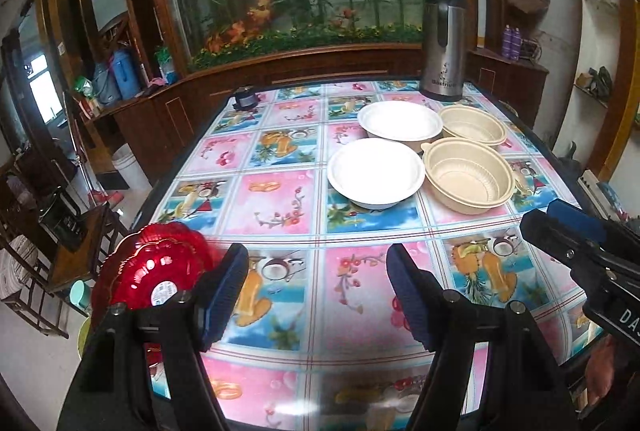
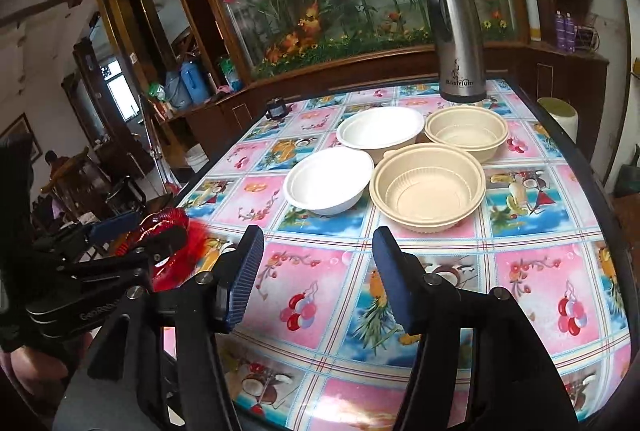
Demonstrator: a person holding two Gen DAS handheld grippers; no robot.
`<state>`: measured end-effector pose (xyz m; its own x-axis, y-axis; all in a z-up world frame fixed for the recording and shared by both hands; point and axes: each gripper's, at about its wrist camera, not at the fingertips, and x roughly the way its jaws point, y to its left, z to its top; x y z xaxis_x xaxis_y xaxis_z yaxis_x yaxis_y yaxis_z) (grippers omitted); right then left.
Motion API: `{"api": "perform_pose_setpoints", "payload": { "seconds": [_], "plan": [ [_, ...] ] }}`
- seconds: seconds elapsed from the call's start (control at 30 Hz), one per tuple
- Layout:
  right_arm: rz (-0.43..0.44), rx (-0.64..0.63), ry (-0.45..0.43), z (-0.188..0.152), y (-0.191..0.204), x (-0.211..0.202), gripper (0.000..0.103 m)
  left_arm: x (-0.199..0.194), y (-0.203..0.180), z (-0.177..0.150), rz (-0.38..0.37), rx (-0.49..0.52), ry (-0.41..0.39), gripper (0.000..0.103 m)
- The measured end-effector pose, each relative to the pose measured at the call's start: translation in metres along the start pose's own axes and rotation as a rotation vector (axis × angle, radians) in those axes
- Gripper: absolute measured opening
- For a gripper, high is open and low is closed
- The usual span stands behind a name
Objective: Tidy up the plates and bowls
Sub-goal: 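Withdraw the right gripper and move it toward the beige bowls, then grasp the rim of a beige pulp bowl with the right gripper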
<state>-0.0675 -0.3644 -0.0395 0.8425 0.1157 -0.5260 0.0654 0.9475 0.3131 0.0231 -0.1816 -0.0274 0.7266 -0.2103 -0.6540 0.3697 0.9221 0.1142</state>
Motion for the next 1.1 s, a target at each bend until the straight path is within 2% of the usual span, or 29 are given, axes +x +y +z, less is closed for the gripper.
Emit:
{"api": "perform_pose_setpoints", "payload": {
  "seconds": [0.17, 0.3, 0.43, 0.53, 0.6, 0.7, 0.83, 1.0, 1.1],
  "plan": [
    [0.010, 0.024, 0.045, -0.005, -0.006, 0.020, 0.057, 0.021, 0.009, -0.001, -0.053, -0.038, 0.059, 0.072],
    [0.018, 0.071, 0.070, -0.009, -0.018, 0.036, 0.057, 0.041, 0.021, -0.009, -0.045, -0.074, 0.114, 0.072],
    [-0.031, 0.122, 0.080, -0.017, -0.041, 0.042, 0.057, 0.051, 0.019, -0.018, -0.070, -0.083, 0.152, 0.072],
    [-0.061, 0.194, 0.090, -0.023, -0.064, 0.040, 0.057, 0.058, 0.007, -0.024, -0.120, -0.064, 0.185, 0.072],
    [-0.067, 0.231, 0.091, -0.025, -0.077, 0.037, 0.057, 0.061, 0.002, -0.023, -0.125, -0.060, 0.199, 0.072],
    [-0.135, 0.230, 0.069, -0.021, -0.086, 0.030, 0.057, 0.065, -0.007, -0.015, -0.176, -0.072, 0.218, 0.072],
    [-0.167, 0.284, 0.052, -0.009, -0.109, 0.025, 0.057, 0.073, -0.029, 0.002, -0.239, -0.067, 0.241, 0.072],
    [-0.219, 0.298, 0.034, 0.010, -0.135, 0.026, 0.057, 0.095, -0.054, 0.008, -0.311, -0.128, 0.340, 0.072],
    [-0.229, 0.316, 0.034, 0.021, -0.152, 0.033, 0.057, 0.109, -0.066, 0.011, -0.308, -0.164, 0.375, 0.072]
  ]
}}
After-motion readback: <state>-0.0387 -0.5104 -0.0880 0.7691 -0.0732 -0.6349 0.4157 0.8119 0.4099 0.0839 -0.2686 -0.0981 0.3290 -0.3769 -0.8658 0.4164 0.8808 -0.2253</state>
